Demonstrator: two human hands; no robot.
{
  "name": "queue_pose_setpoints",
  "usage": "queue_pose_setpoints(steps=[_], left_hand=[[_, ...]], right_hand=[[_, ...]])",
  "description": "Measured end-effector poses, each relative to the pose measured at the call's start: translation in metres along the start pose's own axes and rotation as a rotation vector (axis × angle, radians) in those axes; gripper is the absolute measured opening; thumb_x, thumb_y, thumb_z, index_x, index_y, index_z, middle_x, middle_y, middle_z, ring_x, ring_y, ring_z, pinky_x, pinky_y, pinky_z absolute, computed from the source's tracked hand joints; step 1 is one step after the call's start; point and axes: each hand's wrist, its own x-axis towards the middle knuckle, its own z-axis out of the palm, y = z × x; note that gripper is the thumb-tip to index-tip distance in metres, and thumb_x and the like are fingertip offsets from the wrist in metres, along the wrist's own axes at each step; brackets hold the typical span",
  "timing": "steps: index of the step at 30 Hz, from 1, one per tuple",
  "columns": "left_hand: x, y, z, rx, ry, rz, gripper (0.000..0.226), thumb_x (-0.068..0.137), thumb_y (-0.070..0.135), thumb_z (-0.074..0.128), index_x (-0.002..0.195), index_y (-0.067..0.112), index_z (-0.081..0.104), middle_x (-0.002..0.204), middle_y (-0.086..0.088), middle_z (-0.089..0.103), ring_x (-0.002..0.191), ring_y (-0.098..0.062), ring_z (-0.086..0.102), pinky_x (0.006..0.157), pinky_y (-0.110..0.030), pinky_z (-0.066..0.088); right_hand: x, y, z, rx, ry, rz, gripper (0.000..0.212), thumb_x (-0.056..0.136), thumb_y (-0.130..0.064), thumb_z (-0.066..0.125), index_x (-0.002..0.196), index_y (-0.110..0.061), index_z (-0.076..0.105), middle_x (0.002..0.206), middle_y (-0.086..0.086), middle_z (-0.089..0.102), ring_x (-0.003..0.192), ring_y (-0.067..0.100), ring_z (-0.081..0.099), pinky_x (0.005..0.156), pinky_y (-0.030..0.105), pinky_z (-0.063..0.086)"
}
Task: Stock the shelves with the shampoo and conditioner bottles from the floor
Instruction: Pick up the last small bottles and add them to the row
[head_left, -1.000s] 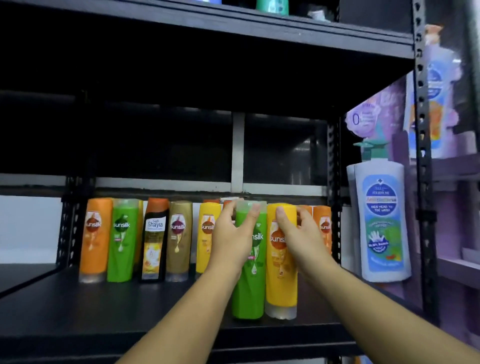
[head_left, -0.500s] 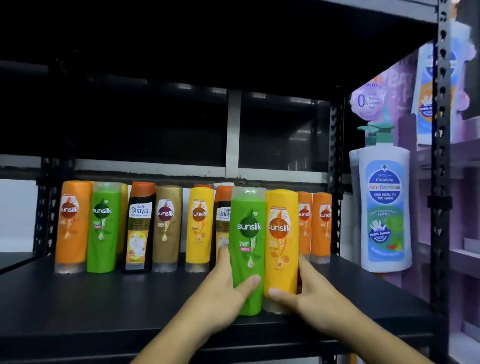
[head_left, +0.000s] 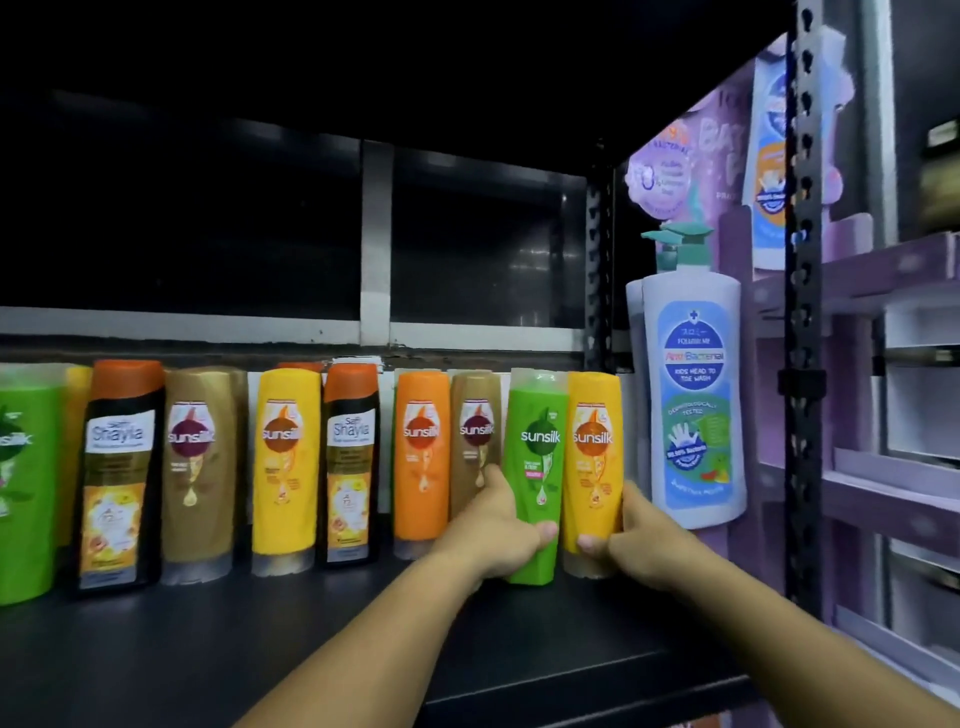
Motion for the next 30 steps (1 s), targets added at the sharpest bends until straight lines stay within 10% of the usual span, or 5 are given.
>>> queue_pose_setpoints(steps=[30], left_hand=[[0.037, 0.000, 0.041, 0.267, 0.231, -0.006, 0.058, 0.096, 0.034, 0.069, 0.138, 0.011, 0.035, 0.136, -0.013, 0.057, 0.123, -0.033, 0.058, 0.098, -0.043, 0.050]], right_hand=[[0.049, 0.041, 0.003, -0.068, 0.180, -0.062, 0.074, 0.090, -0.021, 0.076, 0.151, -0.023, 0.032, 0.140, 0.003, 0.057, 0.125, 0.025, 0.058, 0.105, 0.042, 0.048]])
